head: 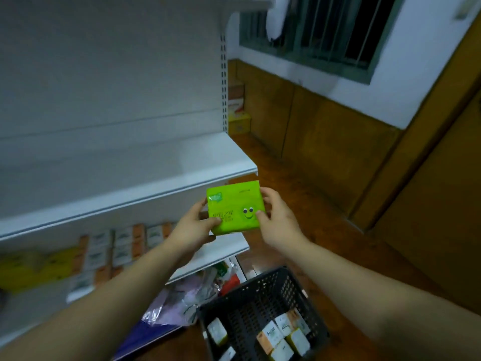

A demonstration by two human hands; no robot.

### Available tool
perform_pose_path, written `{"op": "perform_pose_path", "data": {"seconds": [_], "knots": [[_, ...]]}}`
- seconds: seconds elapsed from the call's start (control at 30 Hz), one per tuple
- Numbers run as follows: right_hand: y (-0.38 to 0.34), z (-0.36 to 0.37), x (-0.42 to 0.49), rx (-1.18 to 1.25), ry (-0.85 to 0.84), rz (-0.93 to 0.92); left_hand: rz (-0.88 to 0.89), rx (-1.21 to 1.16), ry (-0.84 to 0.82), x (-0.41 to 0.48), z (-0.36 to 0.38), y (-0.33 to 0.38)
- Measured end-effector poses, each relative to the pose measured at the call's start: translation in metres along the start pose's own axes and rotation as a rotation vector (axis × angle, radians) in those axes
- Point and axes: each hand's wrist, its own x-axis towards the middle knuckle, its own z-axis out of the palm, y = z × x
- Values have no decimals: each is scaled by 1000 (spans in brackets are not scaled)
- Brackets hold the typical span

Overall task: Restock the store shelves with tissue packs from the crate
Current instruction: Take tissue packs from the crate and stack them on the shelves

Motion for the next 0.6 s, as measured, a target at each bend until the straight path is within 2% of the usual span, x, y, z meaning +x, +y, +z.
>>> {"op": "perform_pose_path", "data": {"seconds": [0.3, 0.43, 0.6], "knots": [[-126, 18, -63, 117, -130, -296, 221, -1, 313, -136, -77, 72], [-177, 39, -82, -8, -229, -438, 274, 2, 443, -178, -118, 90], [-236, 95, -99, -76, -233, -538, 296, 18, 567, -222, -189, 94]]}}
